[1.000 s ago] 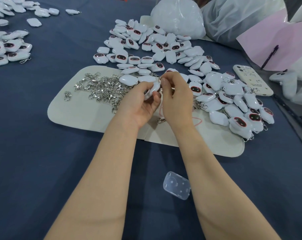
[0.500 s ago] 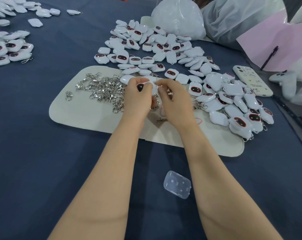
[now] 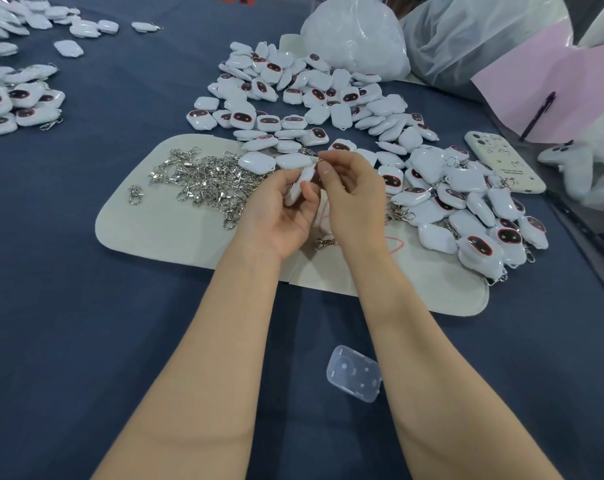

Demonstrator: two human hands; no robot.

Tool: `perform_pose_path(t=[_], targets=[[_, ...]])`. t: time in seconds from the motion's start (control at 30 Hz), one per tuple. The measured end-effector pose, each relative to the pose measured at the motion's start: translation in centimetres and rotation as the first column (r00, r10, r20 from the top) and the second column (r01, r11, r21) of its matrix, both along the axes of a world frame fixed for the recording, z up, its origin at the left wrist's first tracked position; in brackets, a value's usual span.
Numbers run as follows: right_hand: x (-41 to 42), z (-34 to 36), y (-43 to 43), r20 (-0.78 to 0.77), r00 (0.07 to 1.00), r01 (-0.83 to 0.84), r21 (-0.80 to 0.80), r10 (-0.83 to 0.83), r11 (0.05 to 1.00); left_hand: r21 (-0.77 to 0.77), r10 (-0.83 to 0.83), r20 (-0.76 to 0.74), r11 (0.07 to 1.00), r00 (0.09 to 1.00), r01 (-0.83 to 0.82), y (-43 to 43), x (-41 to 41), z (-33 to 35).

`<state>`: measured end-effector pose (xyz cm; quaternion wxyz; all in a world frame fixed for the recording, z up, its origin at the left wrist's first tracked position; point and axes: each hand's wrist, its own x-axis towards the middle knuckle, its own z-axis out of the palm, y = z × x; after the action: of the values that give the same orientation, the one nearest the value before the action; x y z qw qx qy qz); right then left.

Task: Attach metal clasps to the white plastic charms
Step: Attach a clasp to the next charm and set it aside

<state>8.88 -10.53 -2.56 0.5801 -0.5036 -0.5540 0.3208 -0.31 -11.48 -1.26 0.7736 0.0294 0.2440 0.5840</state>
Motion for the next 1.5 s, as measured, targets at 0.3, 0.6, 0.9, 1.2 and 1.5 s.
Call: perform_pose_path(t=[0.3,0.6,0.9,1.2,1.5], targets=[[0.1,0.1,-0.4,0.142,0.988,0.046,0.137,-0.065,0.989,-0.029,-0.004,-0.052,1.0,0.999,0.003,0.0,0.2,0.1],[0.9,0.0,-0.4,0.49,0.869,-0.028,0.2,-0.075,0.979,0.165,0.208,-0.636,0.977,0.743,-0.132,0.2,0.3,-0.2],[0.8,0.0,-0.4,0.387,0.922,-0.051,0.124,-0.001,0.991,0.359,0.38,-0.826,0.924,0.417,-0.131,-0.2,0.4,-0.5],[0.4,0.4,-0.3,0.109,0.99,-0.072,-0.109,0.084,0.991,0.104,0.154,-0.401,0.987,0.903,-0.122,0.1,0.3,-0.1],[0.0,0.3,-0.2,-0.006,1.0,0.001,-0.003,-0.001,1.0,0.03,0.037,-0.233,0.999,0.972,-0.031,0.2,0.0,-0.1]])
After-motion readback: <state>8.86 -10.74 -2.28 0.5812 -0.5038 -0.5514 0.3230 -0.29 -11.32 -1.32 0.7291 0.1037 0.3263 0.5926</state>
